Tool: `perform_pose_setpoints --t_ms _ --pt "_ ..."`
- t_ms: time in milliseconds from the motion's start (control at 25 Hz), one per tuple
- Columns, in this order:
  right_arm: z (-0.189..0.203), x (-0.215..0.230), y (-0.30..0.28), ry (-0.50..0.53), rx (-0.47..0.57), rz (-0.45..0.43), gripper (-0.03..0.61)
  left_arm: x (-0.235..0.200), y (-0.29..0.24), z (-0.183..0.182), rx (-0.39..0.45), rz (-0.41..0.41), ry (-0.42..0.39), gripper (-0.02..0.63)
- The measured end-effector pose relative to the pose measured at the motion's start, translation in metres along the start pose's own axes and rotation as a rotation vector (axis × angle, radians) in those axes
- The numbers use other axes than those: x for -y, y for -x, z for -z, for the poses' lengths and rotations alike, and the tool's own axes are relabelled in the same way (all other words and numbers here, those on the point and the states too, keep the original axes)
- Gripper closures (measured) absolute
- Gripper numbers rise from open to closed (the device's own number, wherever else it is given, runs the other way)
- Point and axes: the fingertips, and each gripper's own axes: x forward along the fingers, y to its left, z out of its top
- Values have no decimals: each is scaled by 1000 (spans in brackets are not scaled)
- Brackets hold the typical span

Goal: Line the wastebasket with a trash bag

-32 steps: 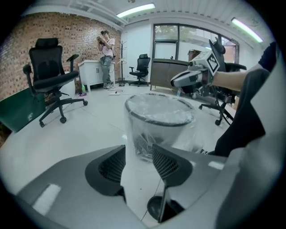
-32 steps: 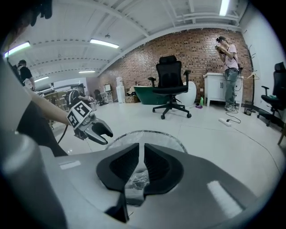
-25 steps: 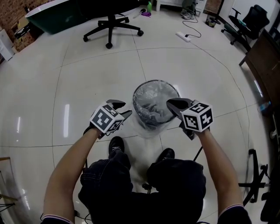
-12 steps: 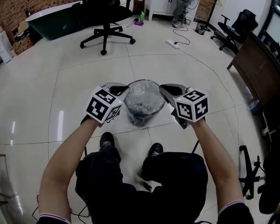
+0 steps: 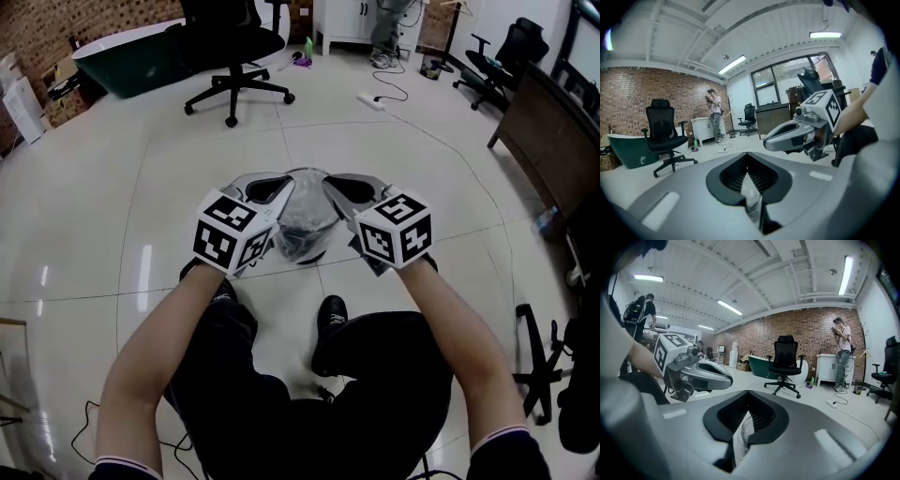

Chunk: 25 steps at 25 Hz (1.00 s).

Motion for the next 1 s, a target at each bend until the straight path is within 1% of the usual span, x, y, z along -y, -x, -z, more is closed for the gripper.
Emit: perform_pose_setpoints --t_ms 160,320,520,800,1000 --pt "3 -13 16 2 38 -12 577 19 8 5 5 -19 7 603" --pt "18 -25 24 12 19 -39 577 35 10 11 3 -24 22 603" --pt "24 -26 36 2 27 -48 577 56 9 15 -5 -20 17 603" --pt "28 -32 44 9 25 -68 577 63 13 13 15 -38 57 603" --pt "28 -35 48 18 28 -72 578 66 15 12 20 -44 61 603"
